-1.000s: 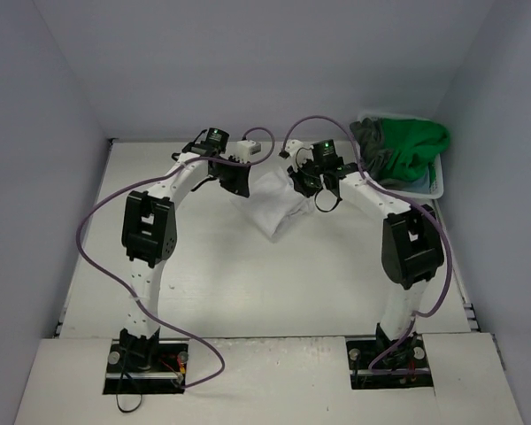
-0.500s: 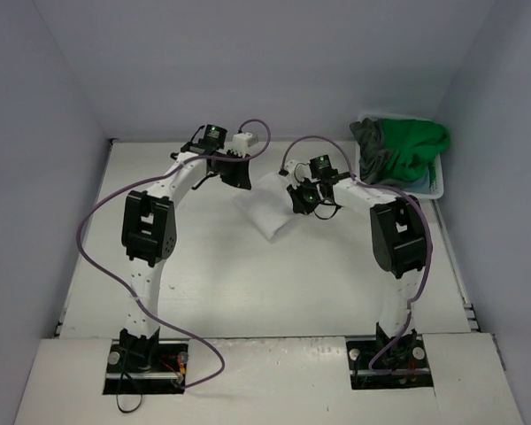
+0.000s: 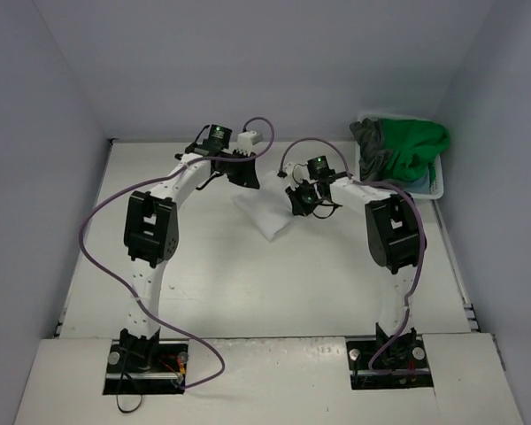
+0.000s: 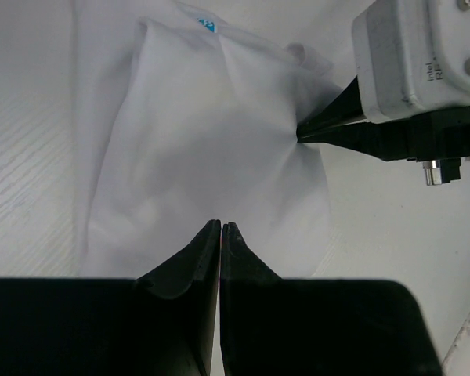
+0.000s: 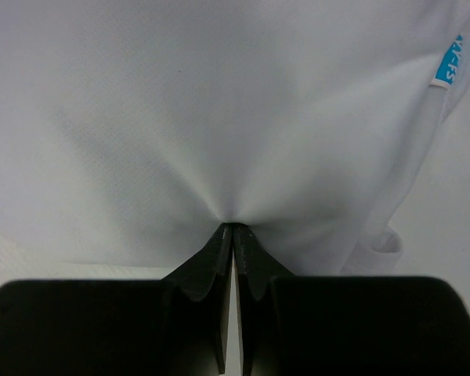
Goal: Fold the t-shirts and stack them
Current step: Smooth out wrinkles on the folded tshirt
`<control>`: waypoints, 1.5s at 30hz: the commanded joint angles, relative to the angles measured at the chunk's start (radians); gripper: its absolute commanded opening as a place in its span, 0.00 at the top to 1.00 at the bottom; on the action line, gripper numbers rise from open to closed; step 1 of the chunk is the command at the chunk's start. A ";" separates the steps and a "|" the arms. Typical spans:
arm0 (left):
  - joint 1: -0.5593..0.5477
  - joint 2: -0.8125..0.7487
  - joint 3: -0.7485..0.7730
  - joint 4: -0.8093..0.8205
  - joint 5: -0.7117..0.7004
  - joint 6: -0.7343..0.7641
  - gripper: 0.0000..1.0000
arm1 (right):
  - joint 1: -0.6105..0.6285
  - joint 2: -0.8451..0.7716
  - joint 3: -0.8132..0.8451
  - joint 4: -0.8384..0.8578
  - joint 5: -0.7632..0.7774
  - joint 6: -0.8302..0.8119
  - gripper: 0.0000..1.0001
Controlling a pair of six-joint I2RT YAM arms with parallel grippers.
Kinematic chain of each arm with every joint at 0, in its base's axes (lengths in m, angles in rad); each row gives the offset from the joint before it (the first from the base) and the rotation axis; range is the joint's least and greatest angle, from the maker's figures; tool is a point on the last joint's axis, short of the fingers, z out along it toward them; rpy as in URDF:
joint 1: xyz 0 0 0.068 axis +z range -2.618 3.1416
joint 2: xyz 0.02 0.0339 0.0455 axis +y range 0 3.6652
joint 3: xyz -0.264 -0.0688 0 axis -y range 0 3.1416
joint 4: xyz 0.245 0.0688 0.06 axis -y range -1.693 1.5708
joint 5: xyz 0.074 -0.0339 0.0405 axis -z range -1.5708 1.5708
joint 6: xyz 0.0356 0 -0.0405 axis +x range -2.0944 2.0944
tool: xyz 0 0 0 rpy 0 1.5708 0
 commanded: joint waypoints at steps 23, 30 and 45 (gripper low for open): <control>-0.126 0.053 -0.128 0.116 0.052 0.012 1.00 | -0.085 0.123 0.213 -0.091 0.131 -0.069 0.96; -0.126 0.087 -0.119 0.135 0.066 -0.014 1.00 | -0.085 0.159 0.257 -0.094 0.092 -0.109 0.95; -0.097 -0.094 -0.101 0.010 0.071 0.038 0.82 | -0.092 0.149 0.360 -0.028 0.256 0.027 0.64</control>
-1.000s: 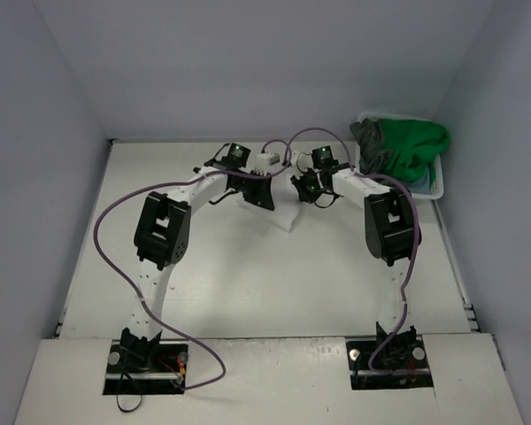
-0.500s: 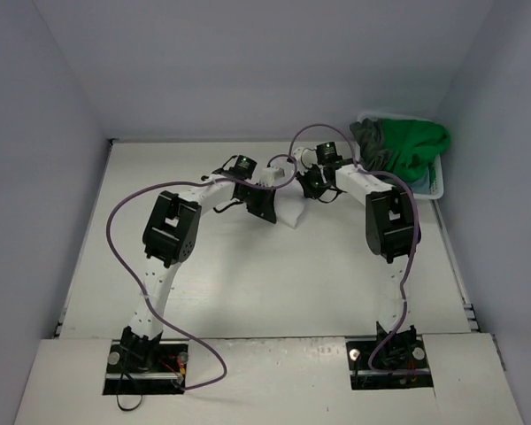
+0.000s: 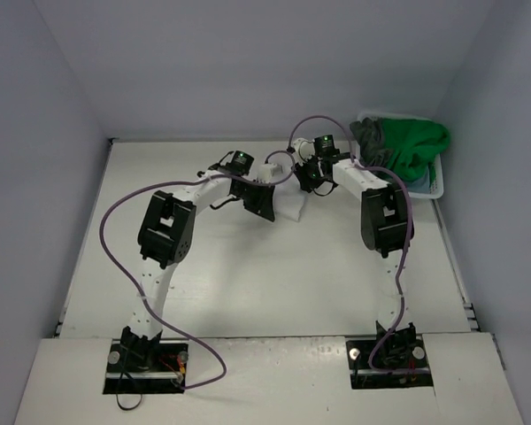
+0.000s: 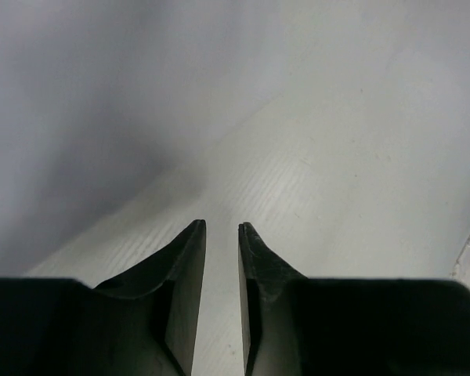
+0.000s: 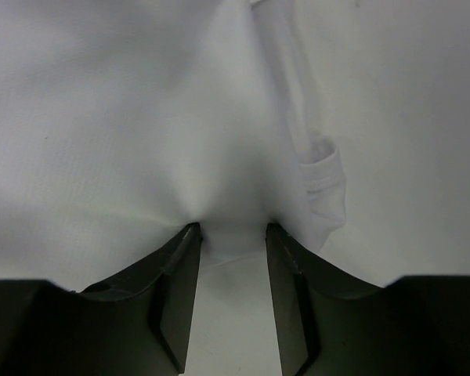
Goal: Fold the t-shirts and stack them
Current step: Smooth out wrinkles on the folded tshirt
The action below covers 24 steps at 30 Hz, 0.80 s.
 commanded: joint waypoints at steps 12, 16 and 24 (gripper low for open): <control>0.235 -0.374 -0.013 -0.032 0.026 0.009 0.78 | 0.018 -0.256 -0.043 0.058 0.089 0.173 0.61; 0.312 -0.414 -0.089 -0.003 0.034 0.004 0.79 | 0.062 -0.234 0.010 0.014 0.062 0.173 0.63; 0.404 -0.469 -0.240 0.042 0.053 0.007 0.84 | 0.179 -0.096 0.134 -0.049 -0.013 0.162 0.65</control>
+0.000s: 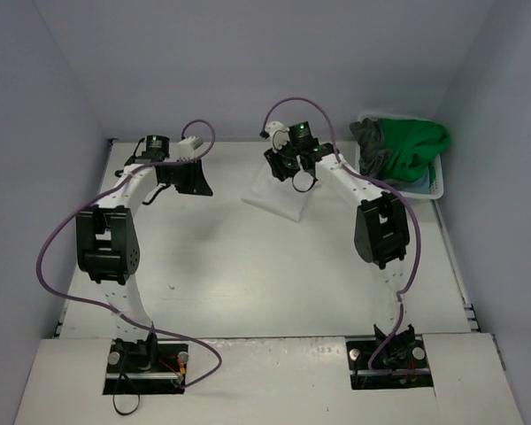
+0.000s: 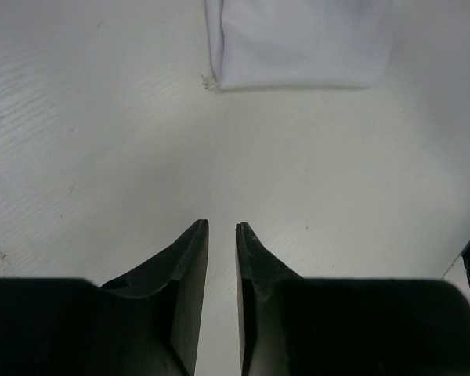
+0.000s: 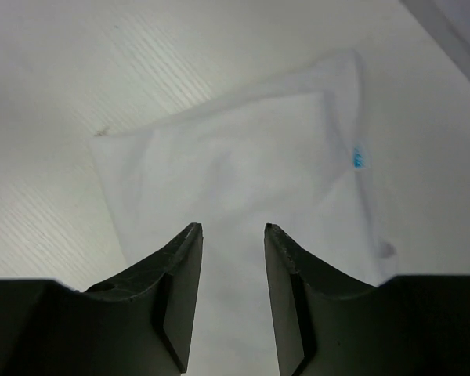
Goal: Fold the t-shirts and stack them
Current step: Smooth out wrinkles on the folded tshirt
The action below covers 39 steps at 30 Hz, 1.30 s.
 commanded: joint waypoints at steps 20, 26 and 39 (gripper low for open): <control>0.066 -0.104 -0.085 0.104 0.092 0.001 0.86 | 0.084 0.123 -0.095 -0.117 -0.152 -0.102 0.67; 0.063 -0.073 -0.084 0.121 0.098 -0.017 0.86 | 0.118 0.006 -0.310 -0.152 -0.221 -0.236 0.67; -0.061 0.076 -0.065 0.118 0.129 -0.068 0.81 | 0.027 -0.187 -0.369 -0.117 -0.290 -0.202 0.57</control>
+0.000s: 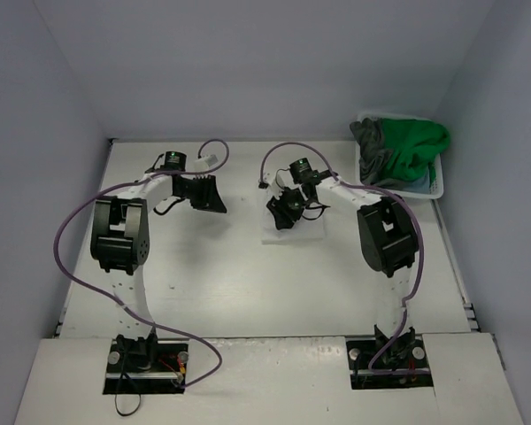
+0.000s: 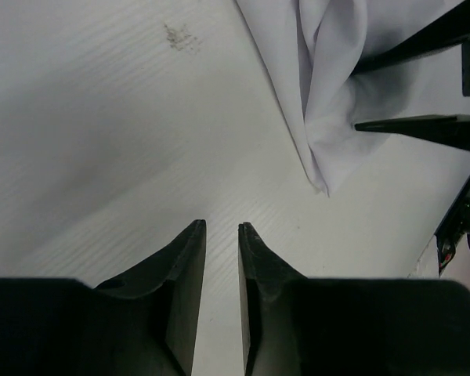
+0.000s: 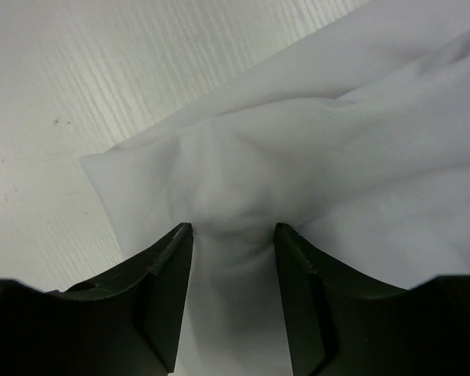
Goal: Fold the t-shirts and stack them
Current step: Smooth out wrinkles on the folded tshirt
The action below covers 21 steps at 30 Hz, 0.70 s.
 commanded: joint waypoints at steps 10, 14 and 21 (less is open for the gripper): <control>-0.067 0.033 -0.007 0.181 0.155 -0.181 0.76 | -0.120 -0.209 0.029 -0.041 -0.094 0.063 0.55; -0.093 0.062 -0.012 0.282 0.155 -0.273 0.74 | -0.146 -0.232 0.015 -0.041 -0.085 0.060 0.57; -0.145 0.165 0.019 0.350 0.144 -0.347 0.72 | -0.148 -0.197 -0.005 -0.038 -0.056 0.043 0.83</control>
